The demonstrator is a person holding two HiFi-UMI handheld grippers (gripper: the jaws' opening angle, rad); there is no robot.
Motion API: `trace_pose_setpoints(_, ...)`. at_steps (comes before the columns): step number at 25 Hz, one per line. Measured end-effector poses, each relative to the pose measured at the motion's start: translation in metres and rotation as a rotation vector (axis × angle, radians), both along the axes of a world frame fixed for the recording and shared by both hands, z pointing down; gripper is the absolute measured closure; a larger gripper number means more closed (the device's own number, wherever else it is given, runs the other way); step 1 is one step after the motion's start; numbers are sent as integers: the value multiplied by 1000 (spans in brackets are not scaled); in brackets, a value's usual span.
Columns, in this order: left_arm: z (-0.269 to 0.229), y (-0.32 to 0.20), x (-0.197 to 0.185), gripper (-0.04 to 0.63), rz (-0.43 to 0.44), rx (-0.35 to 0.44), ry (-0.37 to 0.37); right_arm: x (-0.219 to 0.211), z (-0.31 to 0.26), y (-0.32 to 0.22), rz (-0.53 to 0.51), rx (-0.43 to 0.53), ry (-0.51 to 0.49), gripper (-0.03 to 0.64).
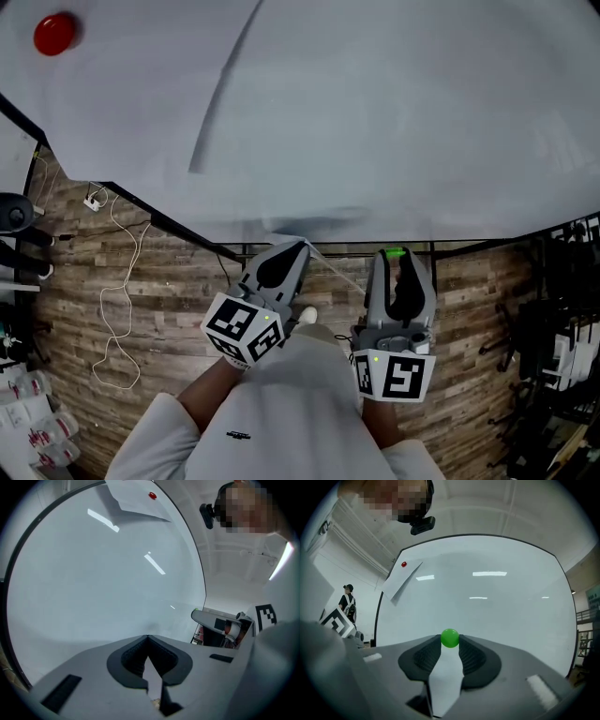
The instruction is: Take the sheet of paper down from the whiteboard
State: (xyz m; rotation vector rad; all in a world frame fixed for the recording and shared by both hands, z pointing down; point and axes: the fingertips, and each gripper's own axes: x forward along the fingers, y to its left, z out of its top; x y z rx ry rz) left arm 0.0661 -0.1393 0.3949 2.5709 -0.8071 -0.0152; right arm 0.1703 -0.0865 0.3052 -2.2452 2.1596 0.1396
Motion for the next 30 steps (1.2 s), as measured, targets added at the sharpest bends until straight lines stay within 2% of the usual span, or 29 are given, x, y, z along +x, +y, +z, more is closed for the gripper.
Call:
trace_pose_setpoints(10,-18,16,-4,591,14,13,4,33,8,51,55,-24,23,488)
trace_pose_setpoints(14,-25,21,-7,591,9,55,-20,42,16,64,69,-21,32,488)
trace_pose_setpoints(19,-35,23,-2,591,6,101,-42,51,29,70,63,-35,29,488)
trace_pose_setpoints(30,-38,21,-3,591,11,133,-51,59,37,69,96,-31,18,488)
